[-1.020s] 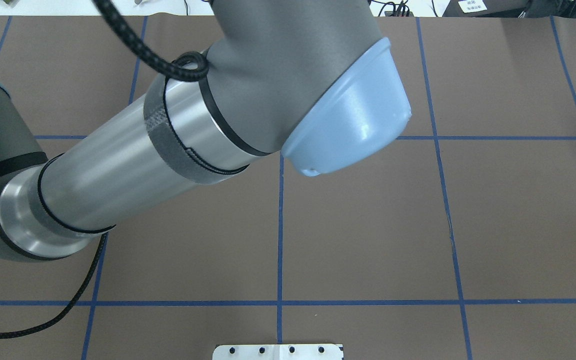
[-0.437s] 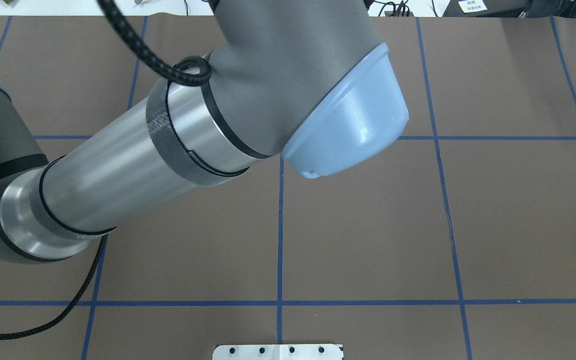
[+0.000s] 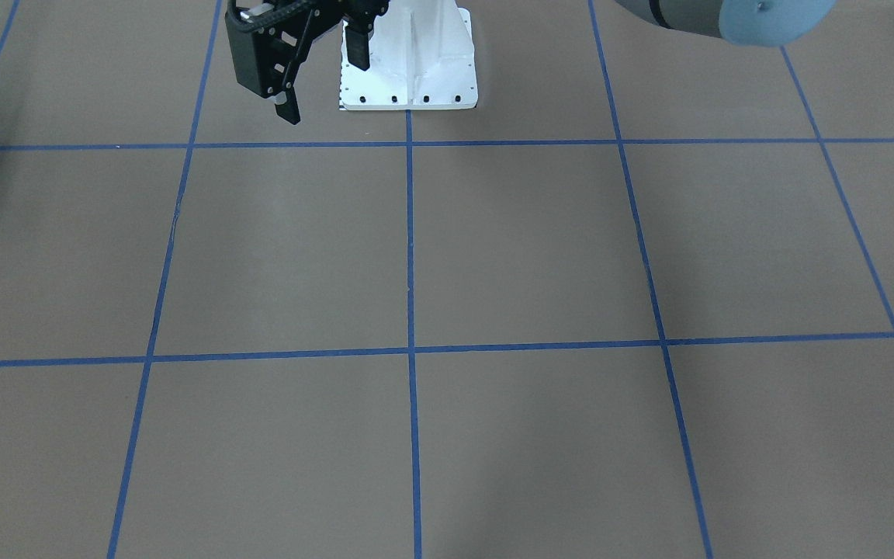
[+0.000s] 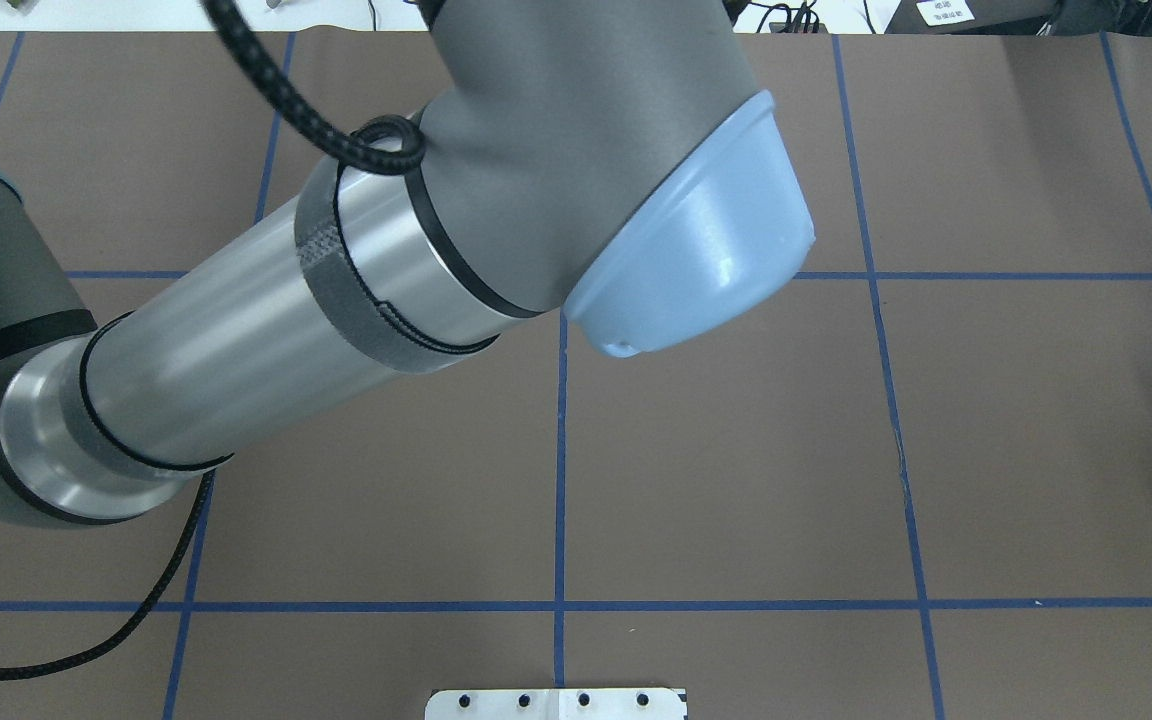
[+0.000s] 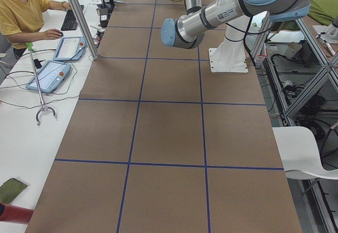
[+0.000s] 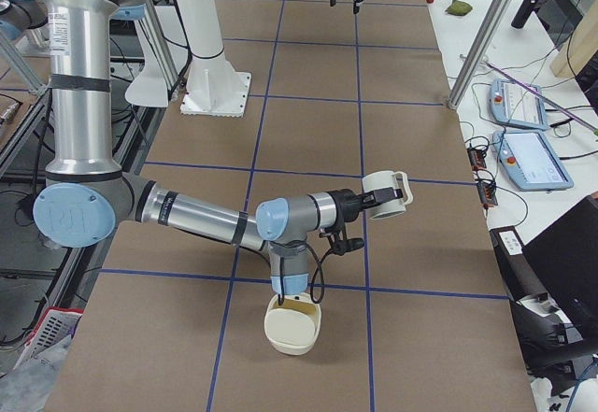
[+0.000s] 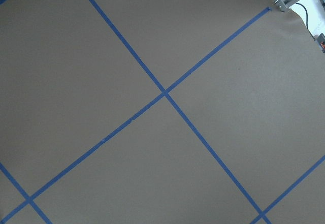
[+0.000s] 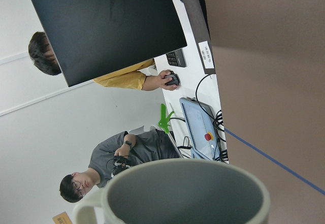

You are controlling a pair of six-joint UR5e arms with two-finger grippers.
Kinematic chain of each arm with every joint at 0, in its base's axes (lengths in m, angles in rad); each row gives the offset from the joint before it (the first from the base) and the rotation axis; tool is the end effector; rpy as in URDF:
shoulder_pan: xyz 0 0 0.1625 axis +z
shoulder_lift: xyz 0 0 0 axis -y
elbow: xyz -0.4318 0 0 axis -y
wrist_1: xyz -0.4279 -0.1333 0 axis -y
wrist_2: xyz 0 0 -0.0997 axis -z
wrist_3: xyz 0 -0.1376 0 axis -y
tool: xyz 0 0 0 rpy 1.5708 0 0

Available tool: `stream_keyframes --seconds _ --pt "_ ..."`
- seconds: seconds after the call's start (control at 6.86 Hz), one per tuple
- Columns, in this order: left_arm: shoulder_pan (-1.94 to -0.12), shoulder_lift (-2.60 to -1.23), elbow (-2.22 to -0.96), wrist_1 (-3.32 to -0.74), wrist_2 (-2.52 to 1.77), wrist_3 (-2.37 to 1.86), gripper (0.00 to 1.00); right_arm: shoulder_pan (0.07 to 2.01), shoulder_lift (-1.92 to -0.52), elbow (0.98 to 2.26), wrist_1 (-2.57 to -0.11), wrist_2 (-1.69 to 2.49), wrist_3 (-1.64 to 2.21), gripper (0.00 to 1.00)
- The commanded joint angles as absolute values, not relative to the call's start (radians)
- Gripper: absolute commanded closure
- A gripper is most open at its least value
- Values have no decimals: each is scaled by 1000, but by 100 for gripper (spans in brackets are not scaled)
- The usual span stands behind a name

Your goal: Left arm hands cup to right arm to dump lemon

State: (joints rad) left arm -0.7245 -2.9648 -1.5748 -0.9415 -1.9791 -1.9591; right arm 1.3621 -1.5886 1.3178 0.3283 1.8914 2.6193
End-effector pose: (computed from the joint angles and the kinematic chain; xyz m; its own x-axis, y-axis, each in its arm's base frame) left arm 0.4407 -0.4951 -0.1616 0.3461 -0.7704 -0.5354 0.5755 0.6251 -0.5274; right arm -0.0217 -0.5364 0.6017 -0.7541 0.4091 0.5137 -0.4203 0.3004 -0.8562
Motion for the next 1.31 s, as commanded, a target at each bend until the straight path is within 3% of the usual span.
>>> stream_keyframes --seconds 0.0,0.73,1.17 --pt "-724 -2964 -1575 -943 -1980 -1959 0 1229 -1537 1348 246 1745 2377 70" --pt "-770 -2873 -1582 -942 -1982 -1677 0 900 -1256 1351 -119 1355 1665 71" --pt "-857 -2772 -1583 -960 -1993 -1463 0 705 -1085 1477 -503 1102 1290 71"
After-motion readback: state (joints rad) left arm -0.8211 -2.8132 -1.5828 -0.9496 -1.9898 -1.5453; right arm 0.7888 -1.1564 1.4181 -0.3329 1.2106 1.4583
